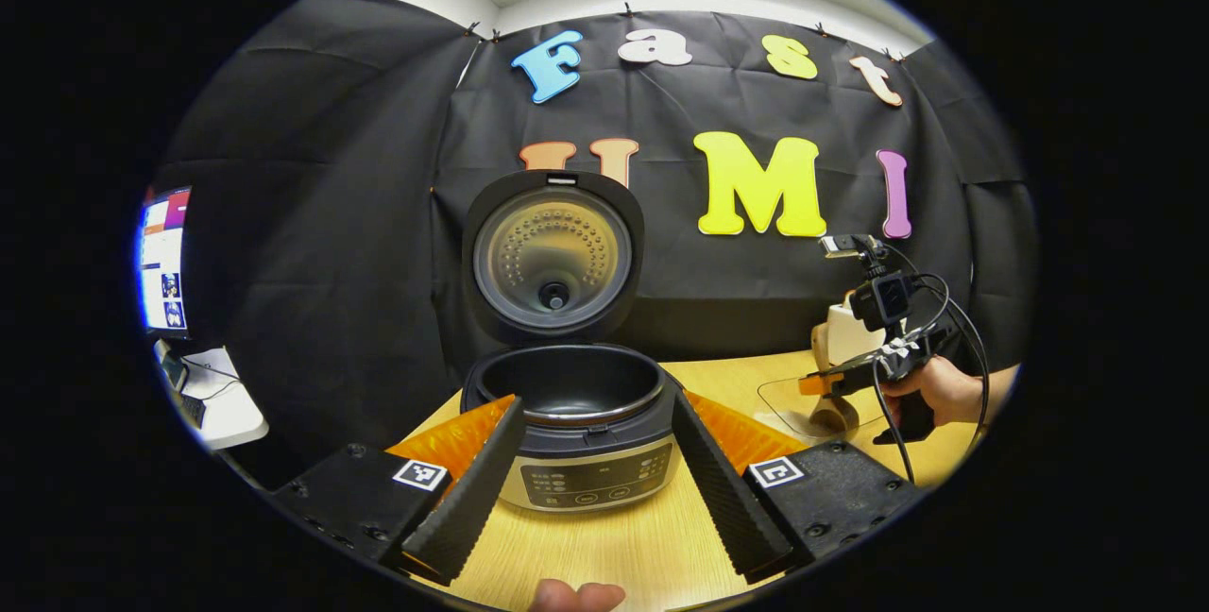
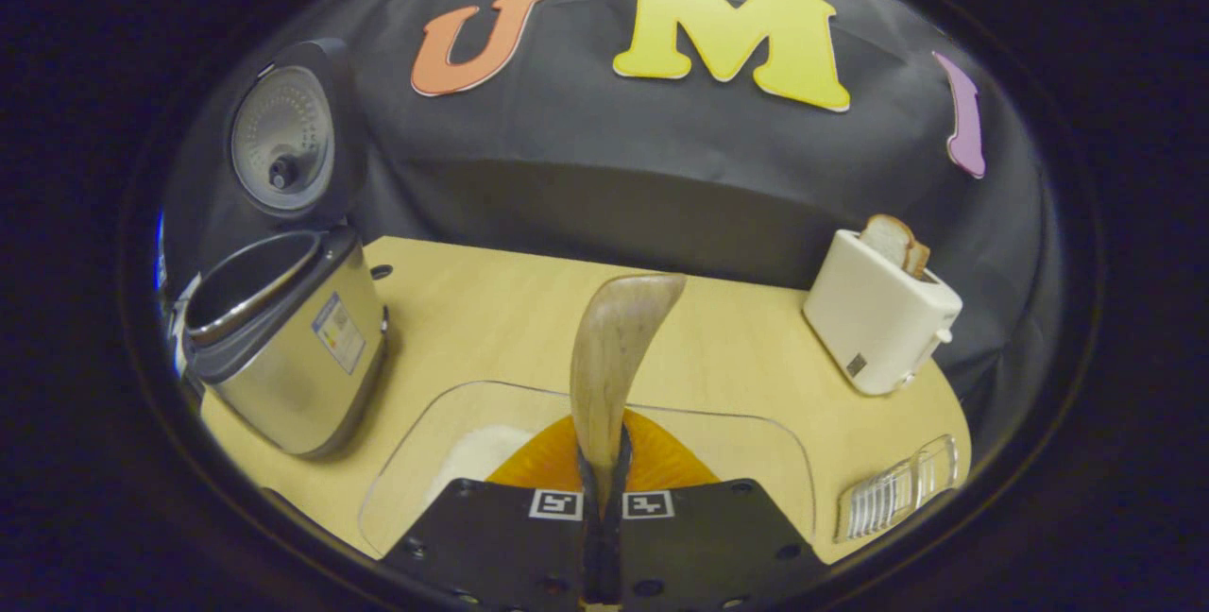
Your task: Close the left gripper, press the button to open the rice cooker; take a wooden spoon from the chopstick holder with the right hand, scoop a spoonful of rice and pour it into the rice cooker, then put the wooden spoon back into the chopstick holder.
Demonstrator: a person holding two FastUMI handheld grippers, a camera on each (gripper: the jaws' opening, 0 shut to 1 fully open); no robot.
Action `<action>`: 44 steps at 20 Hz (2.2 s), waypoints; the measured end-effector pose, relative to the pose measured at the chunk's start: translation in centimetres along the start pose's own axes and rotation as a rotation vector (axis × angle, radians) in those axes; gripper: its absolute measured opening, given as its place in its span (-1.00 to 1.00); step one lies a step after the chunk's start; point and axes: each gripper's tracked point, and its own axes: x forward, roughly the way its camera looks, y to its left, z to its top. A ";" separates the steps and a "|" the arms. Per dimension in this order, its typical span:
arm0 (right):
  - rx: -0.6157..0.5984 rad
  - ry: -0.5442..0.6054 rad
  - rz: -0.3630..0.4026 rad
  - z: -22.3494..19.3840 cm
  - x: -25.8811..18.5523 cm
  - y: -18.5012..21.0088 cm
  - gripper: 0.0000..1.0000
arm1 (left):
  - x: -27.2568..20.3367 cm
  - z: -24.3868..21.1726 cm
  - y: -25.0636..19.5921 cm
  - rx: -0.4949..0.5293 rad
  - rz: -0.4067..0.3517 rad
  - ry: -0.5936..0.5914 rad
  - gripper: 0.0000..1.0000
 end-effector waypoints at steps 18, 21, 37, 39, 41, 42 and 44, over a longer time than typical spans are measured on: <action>0.838 -0.062 0.482 2.3 -2.2 1.2 -0.99 | -1.6 -0.4 0.6 0.023 0.056 0.072 0.99; 0.912 -0.085 0.497 3.1 -2.8 -0.1 -0.99 | -2.1 -0.2 1.1 0.027 0.078 0.083 1.00; 1.236 -0.201 0.668 9.7 -8.9 -4.3 -1.00 | -4.1 3.2 2.2 0.029 0.167 0.019 0.99; 1.186 -0.195 0.688 11.5 -9.7 -2.1 -1.00 | -4.7 3.3 3.1 0.036 0.186 0.014 0.99; 1.156 -0.166 0.714 13.3 -10.2 0.7 -1.00 | -5.4 3.7 4.0 0.046 0.213 -0.002 0.99; 1.138 -0.157 0.735 14.3 -10.8 2.2 -1.00 | -5.6 4.1 4.4 0.042 0.218 -0.014 0.99; 1.095 -0.157 0.767 16.3 -11.7 5.3 -1.00 | -6.3 4.9 4.6 0.026 0.222 -0.023 0.99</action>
